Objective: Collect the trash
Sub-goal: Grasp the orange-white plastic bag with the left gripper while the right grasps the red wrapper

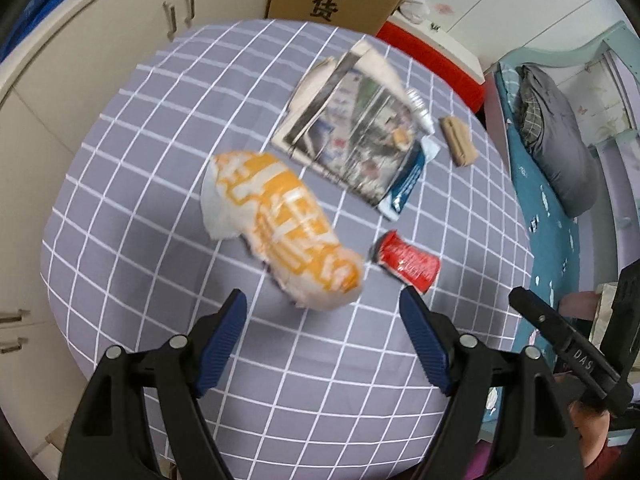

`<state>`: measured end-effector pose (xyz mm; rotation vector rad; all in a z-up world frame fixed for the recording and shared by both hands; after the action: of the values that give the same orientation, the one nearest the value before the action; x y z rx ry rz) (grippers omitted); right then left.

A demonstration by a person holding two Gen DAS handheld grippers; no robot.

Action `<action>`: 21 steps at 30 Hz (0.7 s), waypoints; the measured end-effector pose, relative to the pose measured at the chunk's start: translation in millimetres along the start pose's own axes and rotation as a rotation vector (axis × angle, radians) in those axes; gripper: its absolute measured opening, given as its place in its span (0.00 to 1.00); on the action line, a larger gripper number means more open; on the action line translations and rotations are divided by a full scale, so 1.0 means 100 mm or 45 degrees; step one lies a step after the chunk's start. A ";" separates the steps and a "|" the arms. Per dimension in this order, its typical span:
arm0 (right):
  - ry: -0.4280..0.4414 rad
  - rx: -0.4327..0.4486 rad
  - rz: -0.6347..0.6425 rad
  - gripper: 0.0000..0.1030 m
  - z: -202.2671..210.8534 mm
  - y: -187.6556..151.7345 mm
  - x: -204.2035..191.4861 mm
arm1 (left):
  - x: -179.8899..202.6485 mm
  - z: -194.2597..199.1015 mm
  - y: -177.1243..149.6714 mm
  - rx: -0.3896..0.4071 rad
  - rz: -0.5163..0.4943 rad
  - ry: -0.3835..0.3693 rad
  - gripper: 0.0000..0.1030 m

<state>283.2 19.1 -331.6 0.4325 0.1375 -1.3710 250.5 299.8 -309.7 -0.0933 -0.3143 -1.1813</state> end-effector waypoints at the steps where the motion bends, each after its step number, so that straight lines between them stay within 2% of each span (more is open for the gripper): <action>1: -0.001 -0.005 -0.001 0.71 -0.02 0.00 0.00 | 0.00 -0.01 0.00 -0.003 -0.008 0.009 0.74; 3: -0.003 -0.011 0.002 0.71 -0.04 -0.01 -0.01 | -0.01 -0.04 0.01 0.004 -0.007 0.040 0.75; 5: -0.001 -0.020 0.008 0.71 -0.06 -0.01 -0.04 | -0.03 -0.02 0.06 0.017 0.030 -0.020 0.74; 8: -0.001 -0.026 0.027 0.71 -0.10 0.00 -0.09 | -0.08 -0.04 0.15 0.028 0.096 -0.061 0.74; 13: 0.004 -0.046 0.056 0.71 -0.18 0.02 -0.20 | -0.08 -0.22 0.29 -0.066 0.147 -0.064 0.72; 14: 0.003 -0.051 0.065 0.71 -0.20 0.02 -0.22 | -0.07 -0.25 0.30 -0.087 0.140 -0.060 0.56; 15: -0.002 -0.059 0.084 0.71 -0.23 0.03 -0.25 | -0.05 -0.28 0.30 -0.107 0.131 -0.060 0.34; 18: -0.016 -0.084 0.139 0.71 -0.33 0.05 -0.36 | -0.04 -0.28 0.27 -0.101 0.096 -0.061 0.23; 21: -0.036 -0.106 0.220 0.71 -0.45 0.08 -0.51 | -0.02 -0.23 0.21 -0.079 0.030 -0.030 0.21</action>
<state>287.9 83.5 -353.1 0.3474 0.1303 -1.1966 274.0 303.9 -330.3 -0.1643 -0.2966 -1.1673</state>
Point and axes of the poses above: each gripper's, at about its wrist camera, not at the fingertips, and z roughly against the way its jaws point, x to its right, y to its top, the point moved 2 cm from there along -z, roughly the way its jaws point, and after that the axes turned 6 degrees about -x, right-handed, at the moved point
